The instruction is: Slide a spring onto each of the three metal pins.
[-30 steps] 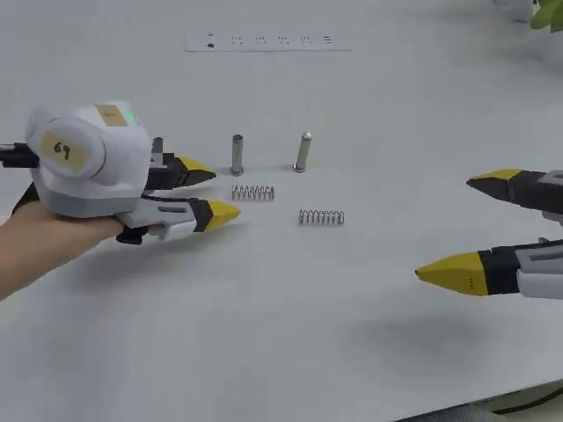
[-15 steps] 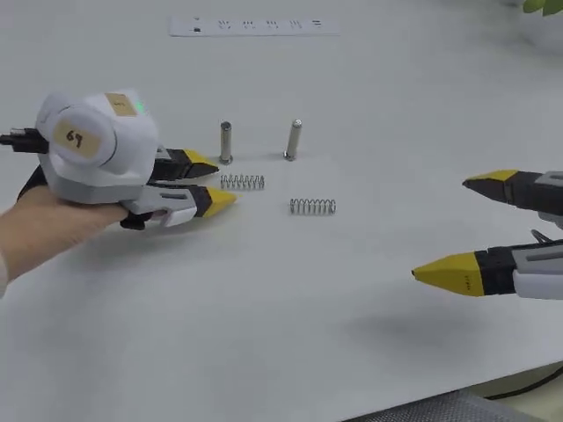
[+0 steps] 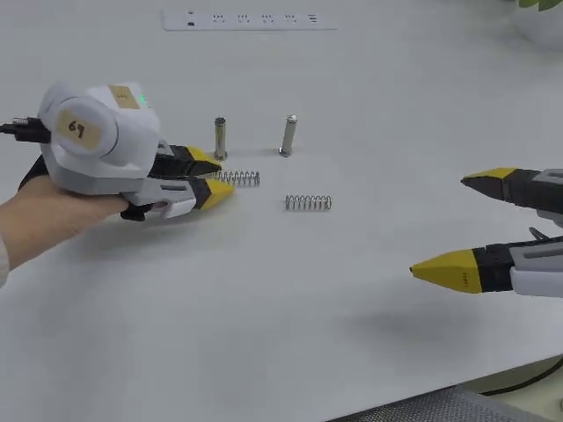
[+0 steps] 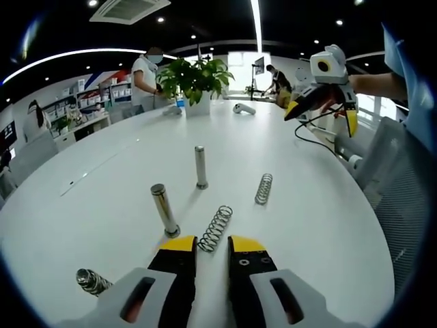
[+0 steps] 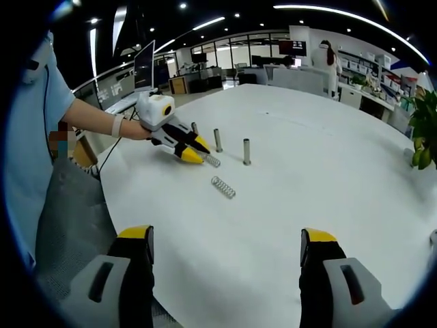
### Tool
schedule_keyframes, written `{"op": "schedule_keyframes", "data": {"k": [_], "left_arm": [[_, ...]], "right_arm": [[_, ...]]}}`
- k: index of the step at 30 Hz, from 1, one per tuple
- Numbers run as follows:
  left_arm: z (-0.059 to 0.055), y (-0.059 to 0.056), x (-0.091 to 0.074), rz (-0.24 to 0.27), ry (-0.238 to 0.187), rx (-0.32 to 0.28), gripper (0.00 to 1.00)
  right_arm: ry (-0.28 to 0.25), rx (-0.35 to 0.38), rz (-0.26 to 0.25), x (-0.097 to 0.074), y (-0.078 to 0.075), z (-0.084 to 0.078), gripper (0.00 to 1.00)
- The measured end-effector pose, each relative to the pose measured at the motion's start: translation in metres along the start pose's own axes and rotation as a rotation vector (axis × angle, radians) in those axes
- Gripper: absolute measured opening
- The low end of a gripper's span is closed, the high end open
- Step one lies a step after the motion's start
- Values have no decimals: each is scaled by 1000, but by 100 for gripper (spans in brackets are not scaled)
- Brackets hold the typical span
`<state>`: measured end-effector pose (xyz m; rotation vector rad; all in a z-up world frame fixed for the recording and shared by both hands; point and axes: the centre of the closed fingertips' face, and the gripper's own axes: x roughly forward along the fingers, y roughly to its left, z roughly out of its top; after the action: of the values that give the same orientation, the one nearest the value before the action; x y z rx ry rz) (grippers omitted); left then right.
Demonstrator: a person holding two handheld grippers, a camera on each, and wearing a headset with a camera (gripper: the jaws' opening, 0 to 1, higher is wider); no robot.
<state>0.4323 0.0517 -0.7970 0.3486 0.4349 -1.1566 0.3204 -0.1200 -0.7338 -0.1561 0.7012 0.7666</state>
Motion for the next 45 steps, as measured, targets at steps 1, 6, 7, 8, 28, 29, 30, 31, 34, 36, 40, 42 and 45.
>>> {"op": "schedule_keyframes", "data": {"k": [1, 6, 7, 8, 28, 29, 30, 31, 34, 36, 40, 42, 45], "left_arm": [[-1, 0, 0, -2, 2, -1, 10], [-2, -2, -2, -8, 10, 6, 7], [-2, -3, -2, -9, 11, 11, 6], [-2, -3, -2, -10, 11, 11, 6], [-4, -11, -4, -29, 26, 26, 3], [-4, -11, -4, -29, 25, 28, 3], [-4, -11, -4, -29, 25, 29, 3], [-4, -11, -4, -27, 26, 28, 3], [-4, -11, -5, -27, 25, 29, 2], [-4, -11, -5, -27, 26, 30, 2], [-2, -11, -6, -27, 19, 25, 2], [-1, -11, -7, -28, 14, 23, 2], [0, -10, -7, -28, 10, 21, 2]], "right_arm": [[1, 0, 0, 0, 0, 0, 87], [1, 0, -2, -1, 0, -1, 87], [2, 0, -3, -1, -1, -1, 87], [2, 0, -3, -1, 0, -2, 87], [11, -11, 5, 2, 7, -2, 85], [11, -11, 5, 2, 7, -2, 85], [11, -11, 7, 2, 8, -2, 85], [12, -11, 7, 2, 8, -2, 85], [17, -16, 5, 3, 9, -2, 85], [15, -14, 7, 3, 10, -2, 85], [16, -15, 9, 3, 12, -2, 85], [18, -16, 9, 4, 13, -2, 85], [18, -13, 12, 5, 14, -2, 84]]}}
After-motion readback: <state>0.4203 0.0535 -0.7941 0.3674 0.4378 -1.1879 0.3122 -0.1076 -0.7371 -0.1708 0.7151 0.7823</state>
